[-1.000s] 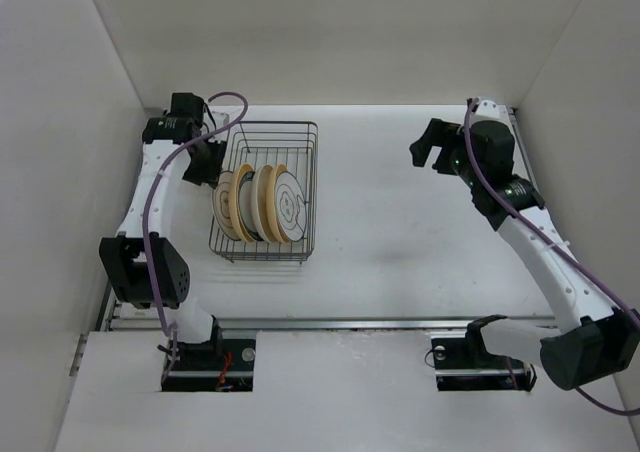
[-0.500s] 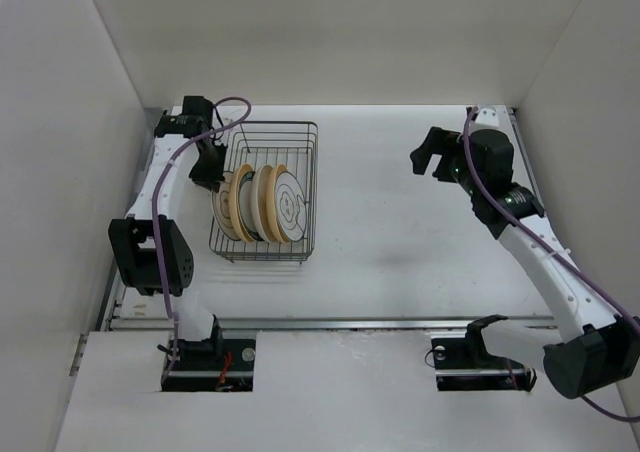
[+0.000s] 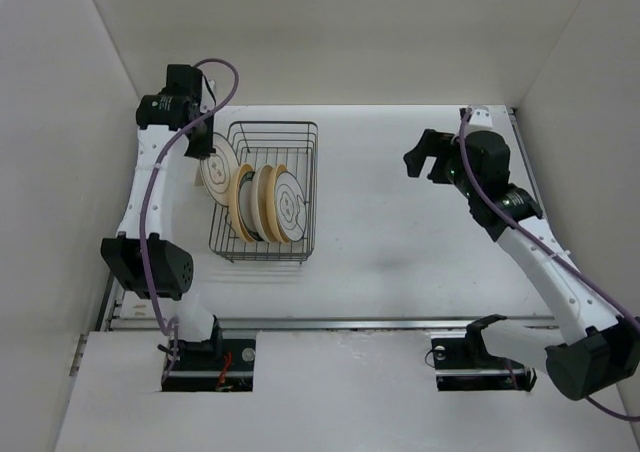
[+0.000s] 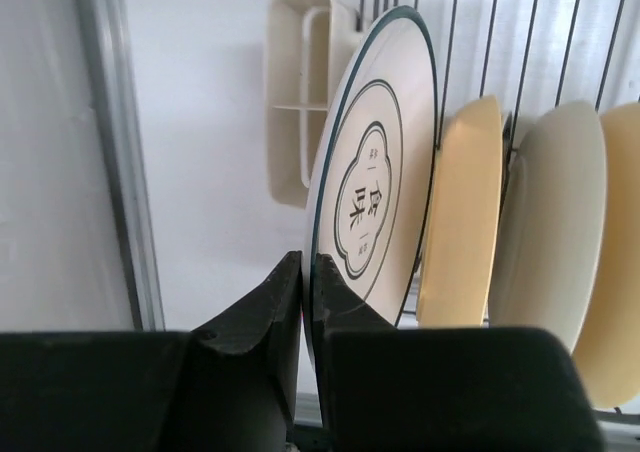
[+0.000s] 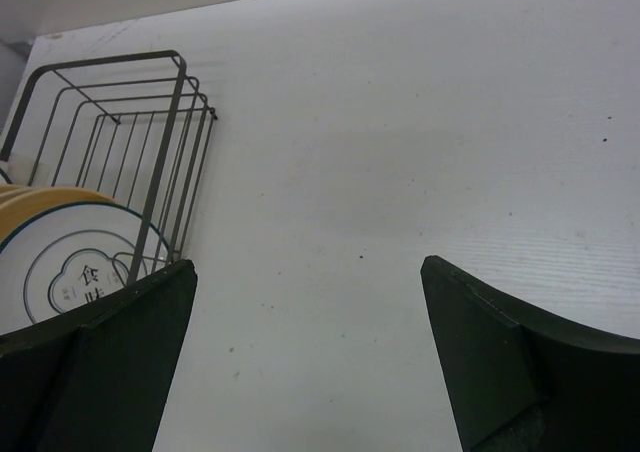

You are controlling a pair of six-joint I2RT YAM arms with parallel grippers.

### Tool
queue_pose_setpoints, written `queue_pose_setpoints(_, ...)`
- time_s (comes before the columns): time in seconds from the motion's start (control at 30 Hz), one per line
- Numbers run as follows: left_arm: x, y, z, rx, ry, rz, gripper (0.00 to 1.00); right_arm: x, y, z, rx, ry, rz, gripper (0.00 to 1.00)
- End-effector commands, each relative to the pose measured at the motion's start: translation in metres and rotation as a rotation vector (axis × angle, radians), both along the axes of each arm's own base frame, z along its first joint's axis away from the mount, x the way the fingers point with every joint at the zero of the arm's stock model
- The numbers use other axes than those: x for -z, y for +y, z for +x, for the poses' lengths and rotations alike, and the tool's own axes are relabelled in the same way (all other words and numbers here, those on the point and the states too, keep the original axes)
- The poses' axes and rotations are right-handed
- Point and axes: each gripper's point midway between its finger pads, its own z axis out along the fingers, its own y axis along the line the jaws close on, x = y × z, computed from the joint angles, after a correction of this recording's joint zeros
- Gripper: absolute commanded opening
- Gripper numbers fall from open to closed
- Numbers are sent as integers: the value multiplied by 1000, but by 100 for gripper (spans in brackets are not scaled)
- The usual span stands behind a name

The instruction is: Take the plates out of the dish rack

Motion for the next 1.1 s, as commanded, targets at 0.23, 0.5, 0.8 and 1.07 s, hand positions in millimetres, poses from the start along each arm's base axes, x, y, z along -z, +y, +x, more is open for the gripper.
queue_pose_setpoints(0.23,-120,38,14,-168,-427,168,0,-32,86,-3,-315,-44,90,100)
queue_pose_setpoints(0.5,-191,7,30,-108,-677,-25,0,-68,175,-18,-628,-102,188,100)
queue_pose_setpoints(0.8,-157,-148,-17,523,-358,-703,0,-79,221,-18,-799,-101,314,100)
queue_pose_setpoints(1.07,-133,-165,-41,607,-238,-818,0,-41,225,-10,-765,-2,308,100)
